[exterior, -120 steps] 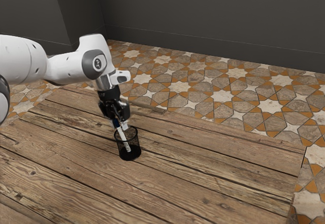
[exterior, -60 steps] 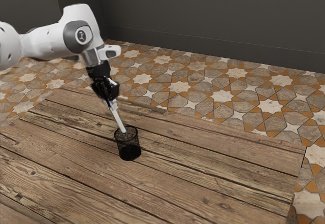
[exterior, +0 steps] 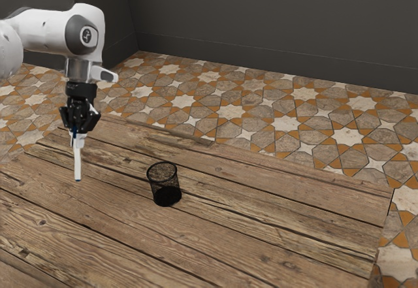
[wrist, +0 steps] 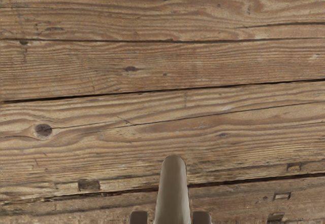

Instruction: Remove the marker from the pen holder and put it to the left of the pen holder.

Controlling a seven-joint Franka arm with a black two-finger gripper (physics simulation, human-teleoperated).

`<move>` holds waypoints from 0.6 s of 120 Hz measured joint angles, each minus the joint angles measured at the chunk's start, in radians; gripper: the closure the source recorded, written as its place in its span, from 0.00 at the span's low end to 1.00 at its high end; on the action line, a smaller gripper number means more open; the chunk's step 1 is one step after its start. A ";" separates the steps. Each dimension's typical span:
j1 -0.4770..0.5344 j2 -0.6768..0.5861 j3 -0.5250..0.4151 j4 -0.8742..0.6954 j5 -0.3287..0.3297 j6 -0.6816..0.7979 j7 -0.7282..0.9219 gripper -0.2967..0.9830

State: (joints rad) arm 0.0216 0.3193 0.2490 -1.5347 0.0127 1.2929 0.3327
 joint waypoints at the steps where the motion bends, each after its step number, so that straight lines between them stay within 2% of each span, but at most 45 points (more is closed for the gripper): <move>1: 0.000 0.010 0.000 0.008 0.003 -0.006 -0.001 0.83; 19: -0.002 0.165 0.019 0.107 0.034 -0.081 -0.024 0.83; 38: -0.001 0.260 0.064 0.138 0.046 -0.118 -0.043 0.83; 72: -0.001 0.412 0.070 0.220 0.049 -0.139 -0.066 0.83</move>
State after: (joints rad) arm 0.0202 0.7312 0.3195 -1.3147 0.0616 1.1540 0.2669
